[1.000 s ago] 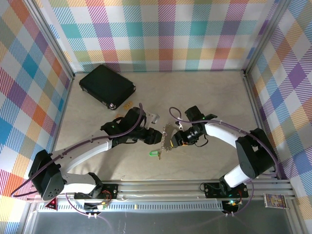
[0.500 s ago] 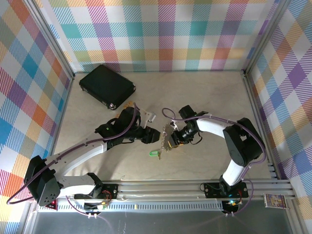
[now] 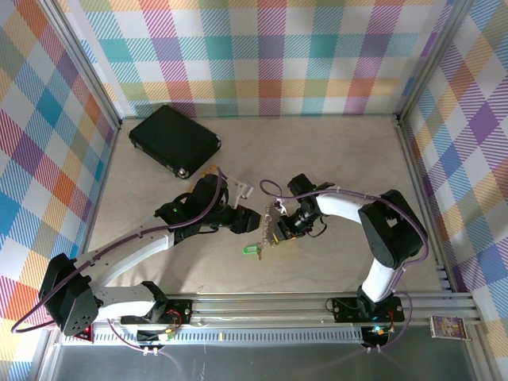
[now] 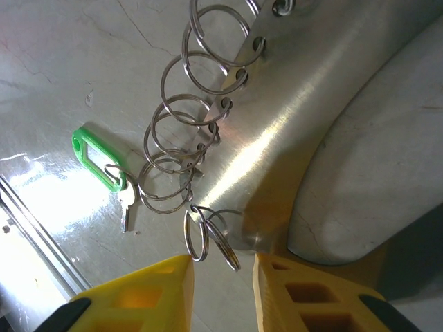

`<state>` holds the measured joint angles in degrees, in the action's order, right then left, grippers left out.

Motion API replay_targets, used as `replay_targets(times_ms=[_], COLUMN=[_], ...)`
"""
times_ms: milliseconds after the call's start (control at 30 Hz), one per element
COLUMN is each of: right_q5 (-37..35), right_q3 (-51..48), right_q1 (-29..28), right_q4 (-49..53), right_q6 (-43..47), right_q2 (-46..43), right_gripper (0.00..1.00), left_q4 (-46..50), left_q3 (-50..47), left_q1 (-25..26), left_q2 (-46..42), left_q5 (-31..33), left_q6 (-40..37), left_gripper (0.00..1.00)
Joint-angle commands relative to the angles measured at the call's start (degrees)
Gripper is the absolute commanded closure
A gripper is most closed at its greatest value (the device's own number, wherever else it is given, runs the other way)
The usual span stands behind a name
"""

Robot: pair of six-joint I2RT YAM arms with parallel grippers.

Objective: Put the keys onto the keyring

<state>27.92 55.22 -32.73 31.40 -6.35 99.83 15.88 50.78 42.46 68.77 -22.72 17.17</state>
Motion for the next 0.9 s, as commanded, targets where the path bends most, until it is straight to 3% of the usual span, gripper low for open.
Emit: replay_targets(times_ms=[0, 867], right_q5=[1.08, 1.86], right_q3=[0.94, 1.29], right_q1=[-0.49, -1.73], right_q4=[0.75, 1.18], right_q6=[1.43, 2.45], right_q2=[1.13, 1.6], right_gripper=[0.71, 0.84], left_q4=[-1.56, -1.06], left_q3=[-0.73, -1.47], left_q1=[-0.73, -1.43], left_q2=[-1.51, -2.88], left_q5=[-0.92, -0.4], left_q6=[0.22, 0.15], left_gripper=[0.62, 0.62])
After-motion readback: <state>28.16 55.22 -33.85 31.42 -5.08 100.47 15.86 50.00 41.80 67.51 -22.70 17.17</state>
